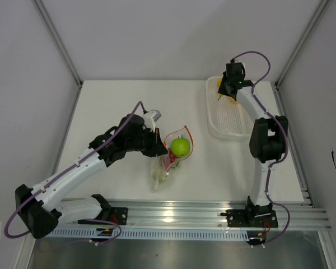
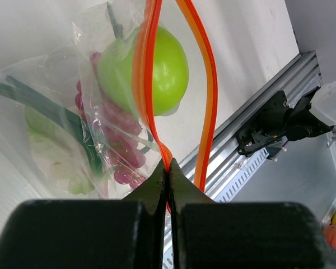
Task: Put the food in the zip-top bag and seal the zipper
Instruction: Pick up the fake fruit from the bin.
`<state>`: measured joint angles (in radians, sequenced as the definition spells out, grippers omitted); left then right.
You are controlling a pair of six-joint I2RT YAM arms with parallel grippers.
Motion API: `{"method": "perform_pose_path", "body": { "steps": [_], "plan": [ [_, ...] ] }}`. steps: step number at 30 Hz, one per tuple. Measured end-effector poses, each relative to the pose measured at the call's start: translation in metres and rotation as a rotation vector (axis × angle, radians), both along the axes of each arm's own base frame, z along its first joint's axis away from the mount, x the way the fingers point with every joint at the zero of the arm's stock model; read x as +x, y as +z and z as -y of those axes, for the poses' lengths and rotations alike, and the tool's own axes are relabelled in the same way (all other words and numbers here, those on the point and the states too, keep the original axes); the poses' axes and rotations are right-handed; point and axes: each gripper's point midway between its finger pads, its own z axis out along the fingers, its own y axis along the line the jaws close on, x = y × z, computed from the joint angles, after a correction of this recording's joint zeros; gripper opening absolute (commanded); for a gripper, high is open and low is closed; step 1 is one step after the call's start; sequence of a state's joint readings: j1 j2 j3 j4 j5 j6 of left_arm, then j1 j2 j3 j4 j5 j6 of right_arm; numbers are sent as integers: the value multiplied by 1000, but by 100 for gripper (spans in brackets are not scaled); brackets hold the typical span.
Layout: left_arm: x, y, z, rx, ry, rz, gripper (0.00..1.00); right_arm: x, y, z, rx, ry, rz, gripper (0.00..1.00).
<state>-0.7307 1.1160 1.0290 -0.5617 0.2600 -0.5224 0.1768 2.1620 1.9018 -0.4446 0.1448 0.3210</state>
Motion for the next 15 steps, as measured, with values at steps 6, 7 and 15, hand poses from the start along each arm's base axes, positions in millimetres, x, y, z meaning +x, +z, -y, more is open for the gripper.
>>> {"method": "perform_pose_path", "body": {
  "steps": [6,7,15],
  "plan": [
    [-2,5,-1,-10,-1,10,1,-73,114,-34,20,70,185,0],
    [-2,6,-2,-13,-2,13,1,-89,128,-45,28,97,211,0],
    [-5,10,-4,-22,-1,24,1,-201,165,-94,74,274,271,0]
  ]
}}
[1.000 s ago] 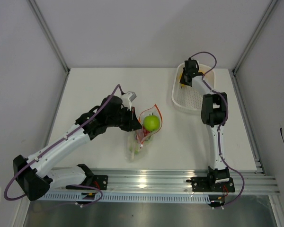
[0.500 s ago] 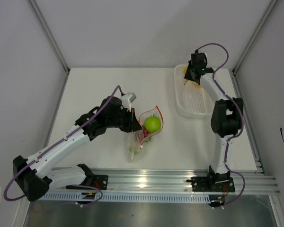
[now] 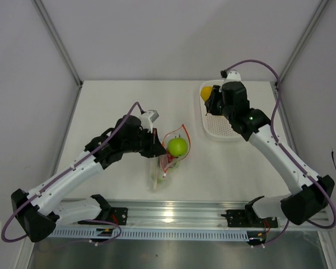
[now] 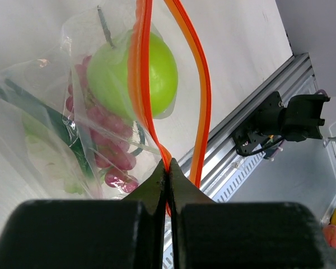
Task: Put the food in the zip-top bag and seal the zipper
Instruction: Pick up the fake fruit from the bin, then place the fake fruit in the zipper food storage bag.
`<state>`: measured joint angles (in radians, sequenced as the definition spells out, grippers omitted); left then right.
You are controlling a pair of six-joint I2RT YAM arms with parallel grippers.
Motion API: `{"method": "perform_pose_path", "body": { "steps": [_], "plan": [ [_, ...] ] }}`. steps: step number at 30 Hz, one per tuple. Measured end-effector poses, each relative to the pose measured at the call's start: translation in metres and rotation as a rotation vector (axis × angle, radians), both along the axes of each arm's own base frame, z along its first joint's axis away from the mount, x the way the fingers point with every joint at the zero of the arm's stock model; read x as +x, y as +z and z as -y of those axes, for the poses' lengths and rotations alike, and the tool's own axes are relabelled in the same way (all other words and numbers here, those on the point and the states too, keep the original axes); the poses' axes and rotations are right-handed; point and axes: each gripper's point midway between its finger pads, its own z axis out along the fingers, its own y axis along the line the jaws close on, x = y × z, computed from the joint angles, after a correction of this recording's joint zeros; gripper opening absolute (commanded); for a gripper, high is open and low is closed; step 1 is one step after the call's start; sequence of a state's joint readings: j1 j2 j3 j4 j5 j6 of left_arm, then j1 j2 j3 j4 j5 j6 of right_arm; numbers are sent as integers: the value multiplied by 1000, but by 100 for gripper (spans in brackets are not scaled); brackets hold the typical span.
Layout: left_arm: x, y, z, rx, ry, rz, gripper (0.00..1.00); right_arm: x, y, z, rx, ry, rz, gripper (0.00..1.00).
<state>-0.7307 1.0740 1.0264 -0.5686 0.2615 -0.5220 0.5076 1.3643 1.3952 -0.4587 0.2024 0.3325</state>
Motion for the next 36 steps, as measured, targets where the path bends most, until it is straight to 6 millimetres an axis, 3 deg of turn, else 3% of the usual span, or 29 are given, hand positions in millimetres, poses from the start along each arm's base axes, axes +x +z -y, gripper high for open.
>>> {"method": "perform_pose_path", "body": {
  "steps": [12,19,26,36],
  "plan": [
    [-3,-1,-3,-1,1,0,1,-129,8,-39,209,390,-105,0],
    [-2,-5,-2,7,0,-8,1,-178,-42,-81,276,555,-340,0],
    [-2,-6,-1,9,-1,-11,1,-201,-66,-106,249,624,-451,1],
    [-1,-4,1,-1,-6,-8,1,-190,-103,-128,236,537,-643,8]
  ]
}}
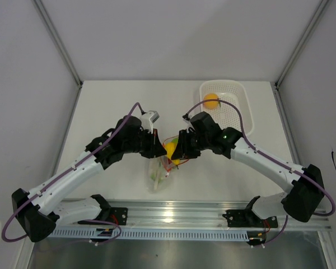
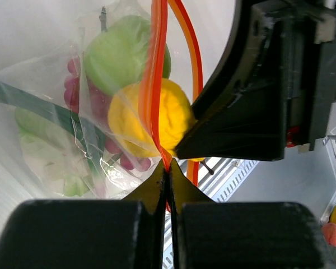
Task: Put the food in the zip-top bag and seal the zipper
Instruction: Place the fake fruit in the zipper food storage bag, then adjust the zipper food storage bag at the center of the board.
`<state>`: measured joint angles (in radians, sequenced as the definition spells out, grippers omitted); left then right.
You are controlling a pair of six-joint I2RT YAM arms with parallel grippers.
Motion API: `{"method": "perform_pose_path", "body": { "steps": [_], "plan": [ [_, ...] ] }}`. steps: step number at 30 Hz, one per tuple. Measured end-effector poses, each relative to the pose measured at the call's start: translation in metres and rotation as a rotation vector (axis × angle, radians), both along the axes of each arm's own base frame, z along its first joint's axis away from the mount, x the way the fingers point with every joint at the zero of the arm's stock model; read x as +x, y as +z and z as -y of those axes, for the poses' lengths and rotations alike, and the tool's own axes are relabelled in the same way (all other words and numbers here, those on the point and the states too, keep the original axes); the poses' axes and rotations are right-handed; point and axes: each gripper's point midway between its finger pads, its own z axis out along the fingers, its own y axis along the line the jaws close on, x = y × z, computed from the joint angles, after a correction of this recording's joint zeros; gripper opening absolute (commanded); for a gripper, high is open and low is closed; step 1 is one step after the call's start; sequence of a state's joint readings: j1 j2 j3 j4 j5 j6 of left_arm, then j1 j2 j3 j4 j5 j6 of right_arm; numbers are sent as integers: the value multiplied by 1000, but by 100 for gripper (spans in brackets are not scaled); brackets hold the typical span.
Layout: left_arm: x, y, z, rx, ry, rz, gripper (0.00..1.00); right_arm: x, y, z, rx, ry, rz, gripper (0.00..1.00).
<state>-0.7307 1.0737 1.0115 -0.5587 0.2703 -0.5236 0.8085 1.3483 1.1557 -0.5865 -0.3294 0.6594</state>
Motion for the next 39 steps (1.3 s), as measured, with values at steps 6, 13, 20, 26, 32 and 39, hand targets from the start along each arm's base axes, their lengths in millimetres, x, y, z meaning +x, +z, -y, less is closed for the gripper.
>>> {"method": "perform_pose_path", "body": {
  "steps": [6,13,20,26,32,39],
  "plan": [
    [0,1,1,-5,-4,1,1,6,1,-10,25,-50,-48,29],
    [0,1,1,-5,-4,1,1,15,8,-13,39,-90,-27,74],
    [-1,1,1,-7,-6,0,0,20,15,4,4,-133,41,92],
    [-1,2,1,-8,-6,0,1,23,41,15,35,-169,126,91],
    [-2,2,2,-10,-12,-2,1,59,62,57,19,-314,217,97],
    [-2,2,1,-11,-12,-2,1,85,57,95,-51,-433,254,85]
  ]
}}
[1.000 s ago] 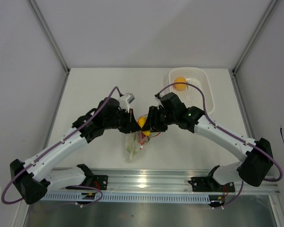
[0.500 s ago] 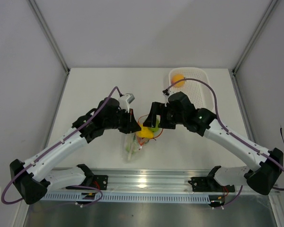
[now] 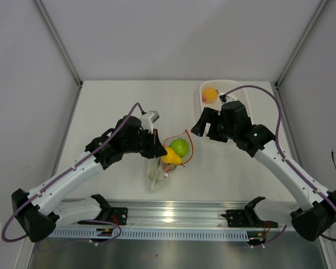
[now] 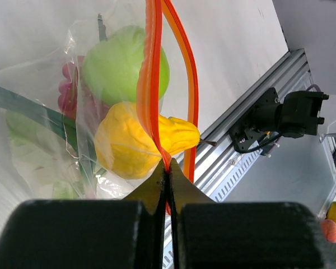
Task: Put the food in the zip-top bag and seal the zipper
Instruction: Adjust the zipper food storage bag at the center of the board.
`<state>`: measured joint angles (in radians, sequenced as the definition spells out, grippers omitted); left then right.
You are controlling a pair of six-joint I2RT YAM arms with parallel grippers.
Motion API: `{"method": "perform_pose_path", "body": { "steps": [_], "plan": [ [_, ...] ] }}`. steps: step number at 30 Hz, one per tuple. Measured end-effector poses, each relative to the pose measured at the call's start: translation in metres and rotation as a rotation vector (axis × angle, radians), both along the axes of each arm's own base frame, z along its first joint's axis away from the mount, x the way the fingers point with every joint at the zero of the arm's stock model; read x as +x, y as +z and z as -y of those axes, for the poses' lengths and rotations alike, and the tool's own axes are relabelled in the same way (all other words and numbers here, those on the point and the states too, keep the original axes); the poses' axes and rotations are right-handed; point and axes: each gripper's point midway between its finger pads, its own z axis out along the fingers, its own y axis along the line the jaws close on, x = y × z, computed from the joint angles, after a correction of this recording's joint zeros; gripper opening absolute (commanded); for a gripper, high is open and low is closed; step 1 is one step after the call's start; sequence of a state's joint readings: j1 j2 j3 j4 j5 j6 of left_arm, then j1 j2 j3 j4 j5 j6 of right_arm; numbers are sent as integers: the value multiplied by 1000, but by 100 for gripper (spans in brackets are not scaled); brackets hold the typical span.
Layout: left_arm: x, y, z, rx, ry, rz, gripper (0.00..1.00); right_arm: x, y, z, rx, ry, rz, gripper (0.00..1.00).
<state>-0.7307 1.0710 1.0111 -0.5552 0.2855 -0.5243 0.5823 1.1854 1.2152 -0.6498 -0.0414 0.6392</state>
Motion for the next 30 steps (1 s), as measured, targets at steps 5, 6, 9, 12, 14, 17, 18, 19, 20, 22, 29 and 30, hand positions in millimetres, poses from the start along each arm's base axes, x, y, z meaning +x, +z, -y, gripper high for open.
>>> {"method": "perform_pose_path", "body": {
  "steps": [5,6,9,12,14,17,18,19,20,22,29,30],
  "plan": [
    [0,0,0,0,0,0,1,-25,-49,-7,11,38,-105,64],
    [0,0,0,0,0,0,1,-31,-59,-9,6,46,-130,59],
    [0,0,0,-1,0,0,1,-55,-87,-20,-13,89,-198,53],
    [-1,0,0,-1,-2,-1,1,-66,-92,-33,3,123,-210,52],
    [-1,0,0,-2,-3,-1,0,-68,-93,-39,19,136,-210,48],
    [-1,0,0,-4,-4,-3,1,-69,-95,-50,39,152,-209,33],
    [-1,0,1,-4,-4,-4,1,-68,-95,-53,46,154,-210,29],
    [-1,0,0,-4,-4,-5,1,-67,-96,-55,50,156,-209,19],
    [-2,0,0,-4,-4,-5,1,-67,-96,-57,54,157,-208,13],
    [-2,1,0,-5,-4,-4,0,-65,-96,-59,59,154,-209,0],
    [-7,7,-6,8,-4,-11,1,-57,-67,-62,27,168,-126,0],
    [-8,13,-6,3,-3,-3,1,-55,-53,-64,33,177,-94,0]
  ]
}}
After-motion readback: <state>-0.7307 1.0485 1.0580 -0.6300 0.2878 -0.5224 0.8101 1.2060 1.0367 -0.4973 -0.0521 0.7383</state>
